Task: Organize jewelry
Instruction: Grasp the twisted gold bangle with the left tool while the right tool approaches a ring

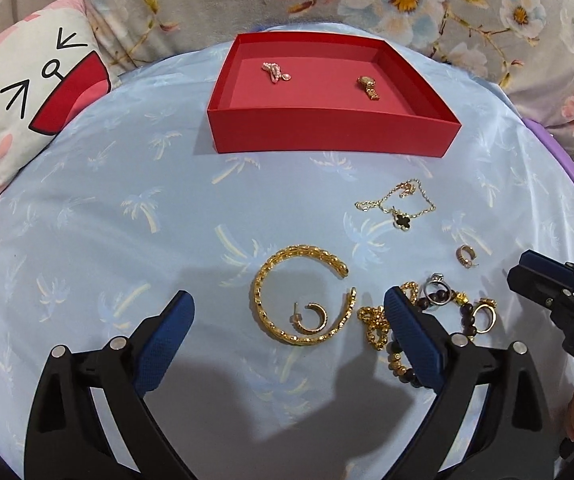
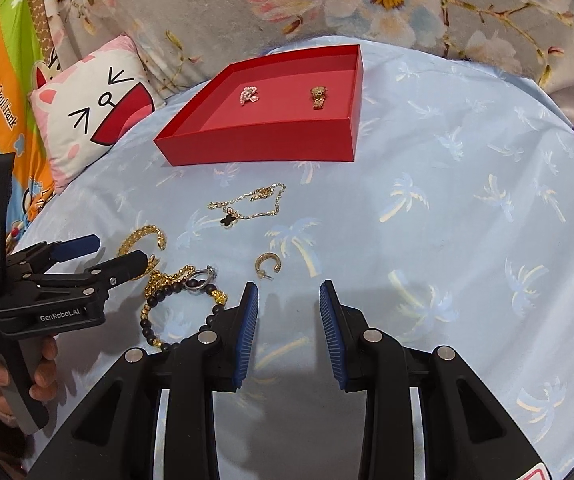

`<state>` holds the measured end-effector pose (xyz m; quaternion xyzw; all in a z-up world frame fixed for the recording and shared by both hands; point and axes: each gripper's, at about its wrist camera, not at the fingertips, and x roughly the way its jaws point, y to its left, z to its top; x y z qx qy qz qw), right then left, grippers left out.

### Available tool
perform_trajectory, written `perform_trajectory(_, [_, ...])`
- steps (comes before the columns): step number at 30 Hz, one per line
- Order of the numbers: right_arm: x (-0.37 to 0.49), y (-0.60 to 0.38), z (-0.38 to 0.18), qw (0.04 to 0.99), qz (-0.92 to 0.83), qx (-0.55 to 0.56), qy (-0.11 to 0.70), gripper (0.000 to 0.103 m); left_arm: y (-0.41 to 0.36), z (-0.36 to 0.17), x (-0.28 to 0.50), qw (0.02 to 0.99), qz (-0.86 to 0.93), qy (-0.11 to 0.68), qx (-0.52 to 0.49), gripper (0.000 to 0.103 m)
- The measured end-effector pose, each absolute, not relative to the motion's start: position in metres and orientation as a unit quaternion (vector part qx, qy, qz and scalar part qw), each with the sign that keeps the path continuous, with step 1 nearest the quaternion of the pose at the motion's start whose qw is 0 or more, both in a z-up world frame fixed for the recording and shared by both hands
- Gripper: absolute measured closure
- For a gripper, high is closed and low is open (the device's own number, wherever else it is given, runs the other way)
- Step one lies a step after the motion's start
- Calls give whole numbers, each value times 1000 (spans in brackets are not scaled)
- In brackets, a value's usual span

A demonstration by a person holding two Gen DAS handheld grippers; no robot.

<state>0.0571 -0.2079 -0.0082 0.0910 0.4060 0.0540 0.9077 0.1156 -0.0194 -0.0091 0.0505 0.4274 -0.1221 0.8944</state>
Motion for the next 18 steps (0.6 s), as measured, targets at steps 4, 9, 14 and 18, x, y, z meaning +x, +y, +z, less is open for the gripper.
perform_trajectory(4, [59,-208,-13,904,57,94,413,71,-24,-13,126,896,-111,426,64,10])
perform_trajectory(9, [60,-206,-16,903,58,91,415,71,-28,-20,142,892,-96,437,64,11])
perform_trajectory(14, [61,-205,-18,902,58,91,417,71,-28,-21,141,892,-101,437,63,28])
perform_trajectory(18, [61,-203,-19,902,59,86,419,71,-30,-20,136,894,-111,429,64,46])
